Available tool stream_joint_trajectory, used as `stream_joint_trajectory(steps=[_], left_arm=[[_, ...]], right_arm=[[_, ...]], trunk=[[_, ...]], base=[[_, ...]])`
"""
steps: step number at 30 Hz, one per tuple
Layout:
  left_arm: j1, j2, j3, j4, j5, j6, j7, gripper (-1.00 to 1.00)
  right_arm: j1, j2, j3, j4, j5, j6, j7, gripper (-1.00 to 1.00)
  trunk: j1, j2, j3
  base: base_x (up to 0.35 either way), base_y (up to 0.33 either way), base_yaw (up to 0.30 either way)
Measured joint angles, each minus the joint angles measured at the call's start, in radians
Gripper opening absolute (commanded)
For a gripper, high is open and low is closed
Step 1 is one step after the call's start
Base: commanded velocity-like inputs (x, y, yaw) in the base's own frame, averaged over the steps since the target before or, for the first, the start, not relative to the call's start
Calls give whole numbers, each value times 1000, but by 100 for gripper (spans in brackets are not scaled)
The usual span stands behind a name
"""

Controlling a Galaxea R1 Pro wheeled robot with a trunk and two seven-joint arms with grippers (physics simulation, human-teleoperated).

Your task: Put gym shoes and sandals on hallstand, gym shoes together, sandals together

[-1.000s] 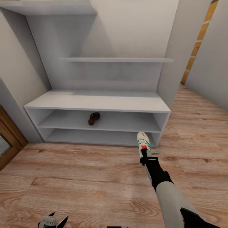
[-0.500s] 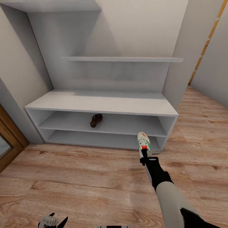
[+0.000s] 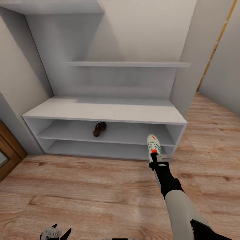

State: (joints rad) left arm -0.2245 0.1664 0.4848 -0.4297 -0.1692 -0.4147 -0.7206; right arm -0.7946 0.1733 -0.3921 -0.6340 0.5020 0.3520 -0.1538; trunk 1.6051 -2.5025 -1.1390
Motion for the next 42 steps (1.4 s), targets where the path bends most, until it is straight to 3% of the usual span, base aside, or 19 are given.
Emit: stream_joint_trajectory(steps=[20, 42], left_arm=[[0, 0, -1, 0, 0, 0, 0, 100], [0, 0, -1, 1, 0, 1, 0, 100]], right_arm=[[1, 0, 0, 4, 0, 0, 0, -100], [0, 0, 0, 5, 0, 0, 0, -100]], trunk=[[0, 0, 0], [0, 0, 0]], base=[[330, 20, 0], [203, 8, 0]])
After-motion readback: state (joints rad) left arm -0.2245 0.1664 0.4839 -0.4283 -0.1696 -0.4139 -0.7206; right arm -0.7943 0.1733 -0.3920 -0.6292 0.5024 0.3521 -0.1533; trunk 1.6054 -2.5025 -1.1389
